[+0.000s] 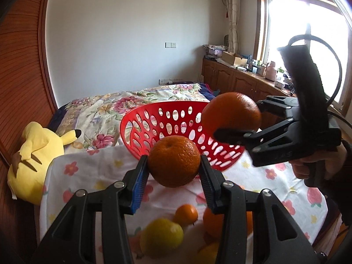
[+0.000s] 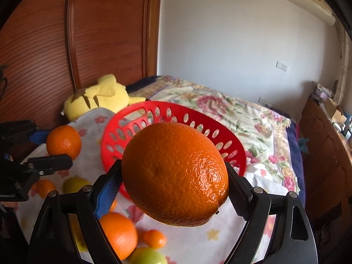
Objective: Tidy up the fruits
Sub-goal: 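Lift the tangerine with the left tool while the right tool carries the orange over the red basket, then open the right tool to drop the orange into the basket while the left tool holds the tangerine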
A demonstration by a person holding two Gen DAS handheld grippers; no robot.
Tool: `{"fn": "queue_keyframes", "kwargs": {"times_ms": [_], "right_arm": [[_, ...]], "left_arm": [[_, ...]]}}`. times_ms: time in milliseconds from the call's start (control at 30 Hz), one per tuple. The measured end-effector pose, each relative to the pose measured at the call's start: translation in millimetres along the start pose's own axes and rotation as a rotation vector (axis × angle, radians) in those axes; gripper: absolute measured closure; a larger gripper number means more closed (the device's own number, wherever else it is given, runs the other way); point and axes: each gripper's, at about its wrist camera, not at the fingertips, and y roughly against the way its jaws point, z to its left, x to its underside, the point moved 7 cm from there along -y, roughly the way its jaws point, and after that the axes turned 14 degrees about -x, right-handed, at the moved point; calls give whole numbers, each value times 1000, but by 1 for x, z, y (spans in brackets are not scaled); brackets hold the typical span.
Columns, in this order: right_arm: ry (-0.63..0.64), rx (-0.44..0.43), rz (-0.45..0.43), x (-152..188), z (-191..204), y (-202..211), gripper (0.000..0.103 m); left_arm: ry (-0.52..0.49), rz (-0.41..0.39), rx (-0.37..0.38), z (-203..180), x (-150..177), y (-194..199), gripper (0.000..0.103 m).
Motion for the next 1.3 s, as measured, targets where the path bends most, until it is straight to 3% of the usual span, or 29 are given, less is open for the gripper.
{"fn": "queue_keyframes", "kwargs": {"times_ms": [267,667,1100,1300], "right_arm": [[-17,-57,116,4,-14,-41,15],[-22,-66,274,20,-18,-79,15],[-42,-99,383,26,-21,-98,14],[-120,-130,334,8,-34,-93,15]], "left_arm": [[-16,10,26,-1,-11,-26,59],[-26,28,48,4,-15,-51,59],[-31,53,44,3,-11,-61,59],[-22,58,47,4,-10,-61,59]]}}
